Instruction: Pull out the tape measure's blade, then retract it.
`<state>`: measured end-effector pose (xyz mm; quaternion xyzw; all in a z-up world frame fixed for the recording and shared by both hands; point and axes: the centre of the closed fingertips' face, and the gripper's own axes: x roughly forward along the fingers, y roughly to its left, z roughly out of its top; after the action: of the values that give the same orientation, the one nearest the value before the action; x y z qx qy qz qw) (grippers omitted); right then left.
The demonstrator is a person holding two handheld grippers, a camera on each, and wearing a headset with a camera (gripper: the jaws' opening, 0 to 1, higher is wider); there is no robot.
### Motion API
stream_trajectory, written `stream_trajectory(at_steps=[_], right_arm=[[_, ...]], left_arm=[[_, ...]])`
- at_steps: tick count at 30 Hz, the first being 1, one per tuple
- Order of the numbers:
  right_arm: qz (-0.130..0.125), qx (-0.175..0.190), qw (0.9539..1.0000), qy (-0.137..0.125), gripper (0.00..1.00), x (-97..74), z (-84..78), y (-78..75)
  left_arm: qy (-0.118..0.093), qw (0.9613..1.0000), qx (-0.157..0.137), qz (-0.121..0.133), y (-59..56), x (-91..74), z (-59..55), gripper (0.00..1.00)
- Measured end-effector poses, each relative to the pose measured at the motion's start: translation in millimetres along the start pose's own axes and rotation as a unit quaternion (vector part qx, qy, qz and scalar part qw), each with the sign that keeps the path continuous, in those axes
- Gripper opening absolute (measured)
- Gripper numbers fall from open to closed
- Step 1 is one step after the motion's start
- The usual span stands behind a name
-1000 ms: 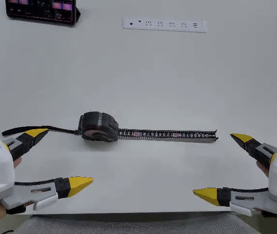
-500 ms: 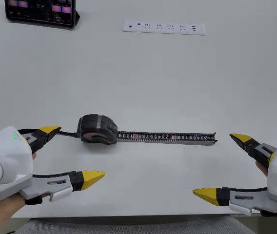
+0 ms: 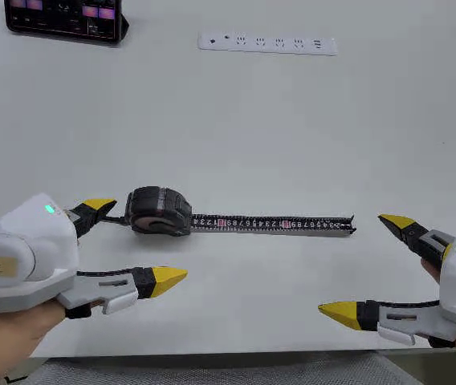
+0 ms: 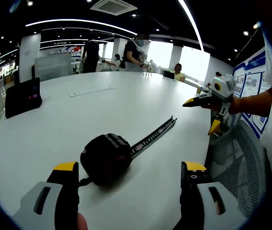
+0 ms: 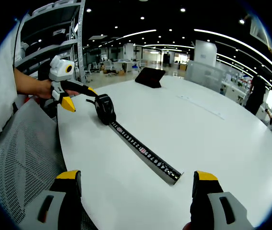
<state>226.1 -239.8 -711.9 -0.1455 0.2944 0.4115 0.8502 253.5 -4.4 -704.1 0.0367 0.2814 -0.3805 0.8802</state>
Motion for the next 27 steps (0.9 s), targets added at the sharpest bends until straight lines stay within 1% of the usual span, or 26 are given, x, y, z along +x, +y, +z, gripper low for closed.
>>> stream_trajectory(at_steps=[4,9,11,12,22,26,27], right_arm=[[-0.001,-0.001,1.0,0.001,0.96,-0.3,-0.2,-2.1],[-0.001,-0.003,1.0,0.001,0.95,0.3,0.5,-3.8],[0.0,-0.003,1.0,0.001,0.95,0.7,1.0,-3.9],[0.0,-0.004,1.0,0.001,0.95,0.9,1.0,-3.8],[0.003,-0.005,1.0,0.0,0.94,1.9,1.9,-3.0],[0.003,-0.005,1.0,0.001,0.94,1.8,1.7,-2.6],[0.004,-0.005,1.0,0.001,0.93,1.7,1.8,-2.6]], left_arm=[[-0.003,1.0,-0.005,0.001,0.0,3.8,1.2,0.85],[-0.004,0.9999,-0.015,0.005,1.0,7.7,-0.2,0.85],[-0.011,0.9995,-0.03,0.004,0.4,8.3,1.4,0.84],[-0.011,0.9994,-0.032,0.006,0.7,8.1,1.1,0.84],[-0.016,0.999,-0.041,0.01,0.2,8.9,1.6,0.83],[-0.016,0.999,-0.038,0.016,-0.8,10.4,1.1,0.84],[-0.016,0.999,-0.037,0.021,0.1,10.6,1.2,0.83]])
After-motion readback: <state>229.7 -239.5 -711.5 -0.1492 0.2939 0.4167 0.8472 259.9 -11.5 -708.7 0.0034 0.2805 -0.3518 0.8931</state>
